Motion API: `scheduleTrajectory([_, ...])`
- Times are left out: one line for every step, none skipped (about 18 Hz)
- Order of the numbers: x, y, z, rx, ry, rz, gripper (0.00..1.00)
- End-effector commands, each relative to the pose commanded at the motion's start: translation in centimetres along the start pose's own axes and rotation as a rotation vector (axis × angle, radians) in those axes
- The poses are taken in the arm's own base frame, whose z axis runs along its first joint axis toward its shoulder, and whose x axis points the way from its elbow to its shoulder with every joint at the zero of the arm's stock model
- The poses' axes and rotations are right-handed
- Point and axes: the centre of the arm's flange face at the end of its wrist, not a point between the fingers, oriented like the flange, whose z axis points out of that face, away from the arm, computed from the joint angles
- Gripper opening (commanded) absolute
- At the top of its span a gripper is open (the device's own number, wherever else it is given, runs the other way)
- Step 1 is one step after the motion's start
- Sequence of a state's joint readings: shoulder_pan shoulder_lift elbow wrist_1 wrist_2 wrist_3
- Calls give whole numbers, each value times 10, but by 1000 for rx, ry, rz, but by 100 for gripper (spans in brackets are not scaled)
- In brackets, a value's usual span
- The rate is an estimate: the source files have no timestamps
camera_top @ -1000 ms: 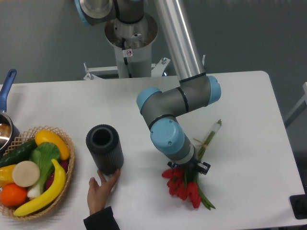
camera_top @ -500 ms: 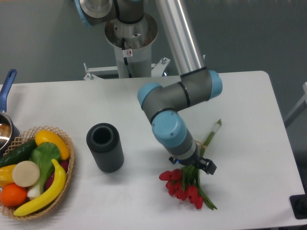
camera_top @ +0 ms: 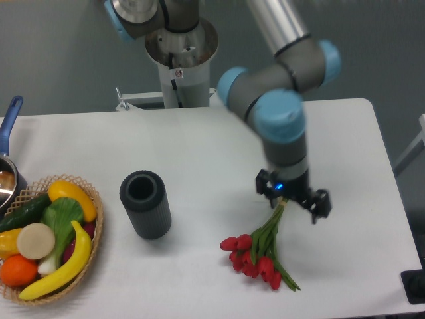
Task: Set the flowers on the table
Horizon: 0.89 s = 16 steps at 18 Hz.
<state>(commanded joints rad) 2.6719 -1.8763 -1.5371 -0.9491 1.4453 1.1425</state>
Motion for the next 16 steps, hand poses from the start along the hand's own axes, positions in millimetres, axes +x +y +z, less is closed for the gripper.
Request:
scheduleTrajectory([-7, 12, -12, 1, 25, 26, 100])
scheduleTrajectory([-11, 24, -24, 4, 51, 52, 100])
scheduleTrajectory([-15, 38, -36, 5, 74, 72, 100])
scheduleTrajectory([-20, 55, -45, 8, 98, 94, 100])
scheduleTrajectory([-22, 69, -55, 8, 114, 131, 100])
scheduleTrajectory([-24, 81, -63, 9, 130, 175, 100])
scheduleTrajectory([-27, 95, -72, 18, 144, 208, 100])
scheduleTrajectory([-30, 110, -81, 37, 151, 234, 100])
scheduleTrajectory([-34, 123, -88, 50, 156, 258, 100])
scheduleTrajectory([-33, 131, -96, 51, 159, 287, 100])
scheduleTrajectory([-33, 142, -101, 50, 166, 311, 100])
scheduleTrajectory([-33, 152, -104, 51, 176, 336, 100])
scheduleTrajectory([-34, 159, -106, 53, 183, 353, 100])
scheduleTrajectory([-34, 165, -109, 55, 186, 364, 100])
scheduleTrajectory([-35, 167, -110, 56, 183, 360, 100])
scheduleTrajectory([-35, 167, -110, 57, 182, 360, 100])
